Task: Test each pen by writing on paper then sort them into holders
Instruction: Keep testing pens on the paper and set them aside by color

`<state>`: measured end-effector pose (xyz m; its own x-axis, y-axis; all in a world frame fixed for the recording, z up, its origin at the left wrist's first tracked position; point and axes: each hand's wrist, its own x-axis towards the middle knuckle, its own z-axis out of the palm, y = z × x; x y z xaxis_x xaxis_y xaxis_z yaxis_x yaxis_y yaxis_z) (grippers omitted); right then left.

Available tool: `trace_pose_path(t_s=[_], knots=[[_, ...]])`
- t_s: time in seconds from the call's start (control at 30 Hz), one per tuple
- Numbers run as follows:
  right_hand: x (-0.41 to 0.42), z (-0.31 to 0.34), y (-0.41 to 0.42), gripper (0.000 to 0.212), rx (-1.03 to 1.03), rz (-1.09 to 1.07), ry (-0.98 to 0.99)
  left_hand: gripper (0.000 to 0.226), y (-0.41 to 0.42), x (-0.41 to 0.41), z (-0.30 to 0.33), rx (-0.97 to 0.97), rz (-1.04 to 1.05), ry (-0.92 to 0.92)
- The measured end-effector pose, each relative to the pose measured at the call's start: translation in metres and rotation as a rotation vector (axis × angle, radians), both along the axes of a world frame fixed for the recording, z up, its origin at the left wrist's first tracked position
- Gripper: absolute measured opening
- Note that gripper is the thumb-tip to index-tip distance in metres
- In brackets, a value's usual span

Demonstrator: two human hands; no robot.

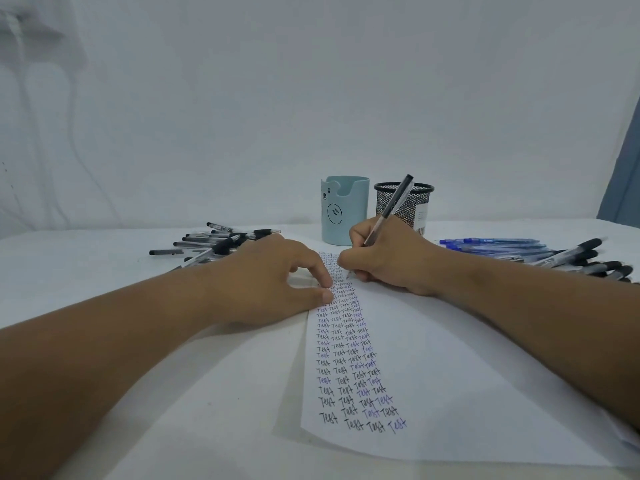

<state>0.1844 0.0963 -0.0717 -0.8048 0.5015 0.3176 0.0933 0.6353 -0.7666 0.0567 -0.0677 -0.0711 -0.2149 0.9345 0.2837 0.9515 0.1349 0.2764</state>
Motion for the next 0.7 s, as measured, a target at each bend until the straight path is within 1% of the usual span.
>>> trace_pose_path(t_s=[0.13,0.27,0.43,0.57,0.7], knots=[[0.0003,-0.0003,-0.0011,0.036,-0.003,0.017,-0.012,0.023,-0.0012,0.0004,0.0,-0.016,0.005,0.012],[-0.0001,0.0006,-0.0021,0.034,0.036,0.014,-0.028,0.023,-0.0019,0.0026,0.0005,-0.022,0.011,0.015],[-0.0006,0.0008,-0.0012,0.041,-0.003,0.035,-0.035,0.022,-0.0016,0.0036,0.0007,-0.024,0.01,0.018],[-0.0014,-0.0005,0.0,0.037,-0.002,0.032,-0.015,0.021,-0.0025,0.0048,0.0015,-0.031,0.023,0.02],[-0.001,0.0001,-0.0012,0.035,0.055,0.038,-0.032,0.022,-0.0035,0.0073,0.0029,-0.041,0.035,0.017]])
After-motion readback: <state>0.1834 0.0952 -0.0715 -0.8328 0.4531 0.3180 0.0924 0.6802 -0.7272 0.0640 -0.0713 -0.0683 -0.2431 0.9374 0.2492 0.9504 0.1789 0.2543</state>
